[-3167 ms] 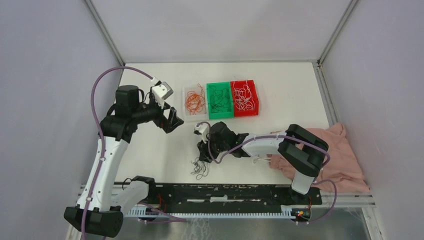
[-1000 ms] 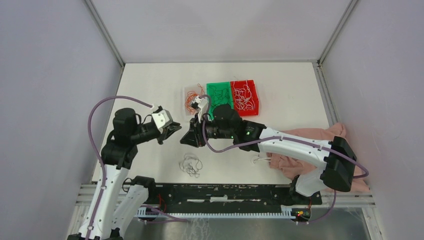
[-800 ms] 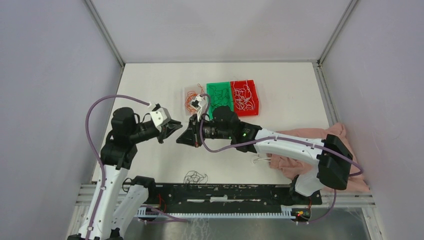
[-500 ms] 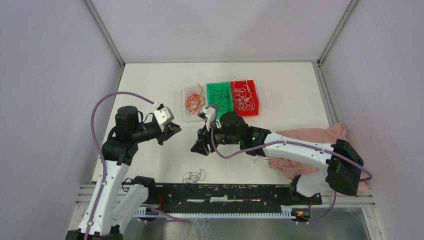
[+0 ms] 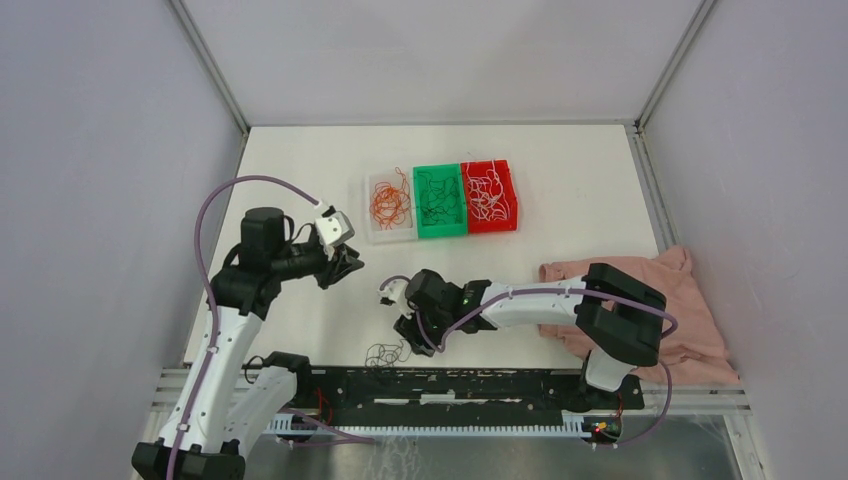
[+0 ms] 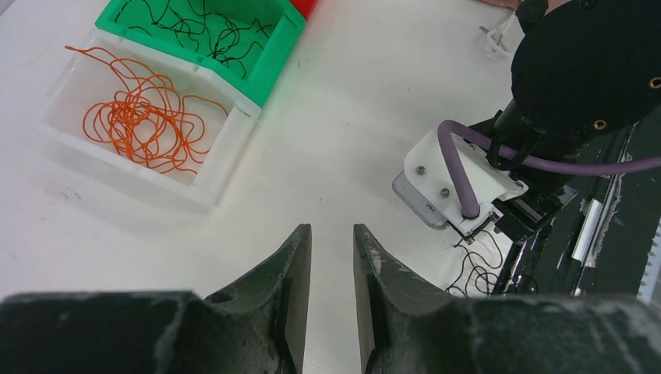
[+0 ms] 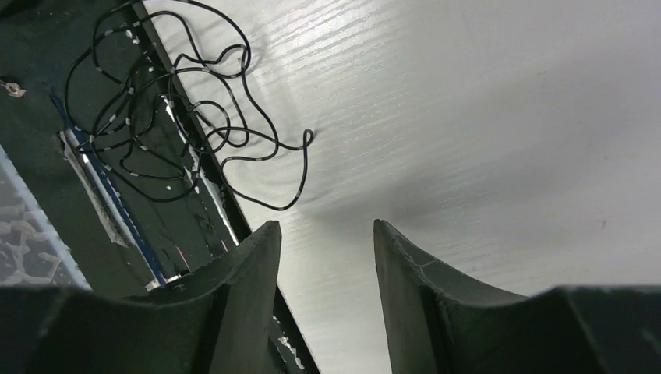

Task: Untangle the cables
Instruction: Pick up the cable at the center of the board.

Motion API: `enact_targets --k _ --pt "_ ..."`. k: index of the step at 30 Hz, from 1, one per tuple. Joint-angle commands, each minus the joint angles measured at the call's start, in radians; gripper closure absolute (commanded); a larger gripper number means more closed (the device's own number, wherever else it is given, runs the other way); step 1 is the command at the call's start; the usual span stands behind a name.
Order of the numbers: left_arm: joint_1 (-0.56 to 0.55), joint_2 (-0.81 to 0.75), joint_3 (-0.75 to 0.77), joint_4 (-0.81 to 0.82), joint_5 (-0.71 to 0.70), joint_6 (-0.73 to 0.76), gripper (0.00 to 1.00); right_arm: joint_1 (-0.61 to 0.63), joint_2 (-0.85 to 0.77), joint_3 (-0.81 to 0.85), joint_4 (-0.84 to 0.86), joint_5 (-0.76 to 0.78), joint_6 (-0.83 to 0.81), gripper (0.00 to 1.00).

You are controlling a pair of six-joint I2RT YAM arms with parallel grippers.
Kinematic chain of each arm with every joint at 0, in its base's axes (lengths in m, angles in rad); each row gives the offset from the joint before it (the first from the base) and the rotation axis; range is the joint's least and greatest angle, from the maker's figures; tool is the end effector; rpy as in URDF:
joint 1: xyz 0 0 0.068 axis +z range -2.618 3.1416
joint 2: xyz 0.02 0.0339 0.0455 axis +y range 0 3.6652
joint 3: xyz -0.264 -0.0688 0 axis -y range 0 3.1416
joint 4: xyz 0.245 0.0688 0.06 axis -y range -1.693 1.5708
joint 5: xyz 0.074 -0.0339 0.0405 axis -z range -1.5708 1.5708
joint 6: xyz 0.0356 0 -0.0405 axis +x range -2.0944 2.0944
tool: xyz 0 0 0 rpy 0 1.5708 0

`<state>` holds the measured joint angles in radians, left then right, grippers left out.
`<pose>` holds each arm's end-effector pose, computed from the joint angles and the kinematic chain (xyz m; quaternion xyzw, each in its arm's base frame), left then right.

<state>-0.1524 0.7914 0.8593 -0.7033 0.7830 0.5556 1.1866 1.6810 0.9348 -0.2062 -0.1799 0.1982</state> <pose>0.1491 -0.0483 0.3189 0.4474 0.7143 -0.2503 0.4765 0.1189 0.3110 0.1648 -0.4741 0.8222 0.2593 0.1786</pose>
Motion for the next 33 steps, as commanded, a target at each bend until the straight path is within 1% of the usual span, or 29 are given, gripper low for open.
enact_targets --k 1,3,8,10,14,17,20,26,31,33 --pt "0.003 -0.011 0.041 -0.007 0.006 0.059 0.66 0.011 0.012 0.0 0.074 0.034 0.039 0.48" --pt "0.003 -0.012 0.044 -0.008 0.013 0.058 0.66 0.011 0.027 -0.006 0.114 0.036 0.066 0.49" --pt "0.002 -0.022 0.046 -0.028 0.018 0.084 0.66 0.011 0.055 -0.013 0.169 -0.011 0.108 0.49" --pt "0.003 -0.028 0.048 -0.041 0.018 0.106 0.66 0.01 0.049 -0.021 0.158 -0.02 0.103 0.48" --pt "0.003 -0.038 0.046 -0.048 0.019 0.12 0.66 0.006 -0.006 -0.02 0.059 0.013 0.07 0.45" --pt "0.004 -0.038 0.043 -0.048 0.023 0.128 0.66 -0.001 -0.068 -0.044 0.085 -0.011 0.094 0.42" --pt "0.004 -0.031 0.043 -0.048 0.028 0.129 0.65 -0.002 -0.063 -0.028 0.121 -0.042 0.139 0.43" --pt "0.004 -0.029 0.049 -0.048 0.026 0.124 0.64 -0.003 0.047 0.026 0.171 -0.056 0.202 0.52" --pt "0.003 -0.032 0.05 -0.048 0.018 0.127 0.63 -0.004 0.093 0.042 0.164 -0.004 0.203 0.63" --pt "0.003 -0.033 0.047 -0.048 0.02 0.128 0.63 -0.005 0.097 0.046 0.171 0.018 0.209 0.72"
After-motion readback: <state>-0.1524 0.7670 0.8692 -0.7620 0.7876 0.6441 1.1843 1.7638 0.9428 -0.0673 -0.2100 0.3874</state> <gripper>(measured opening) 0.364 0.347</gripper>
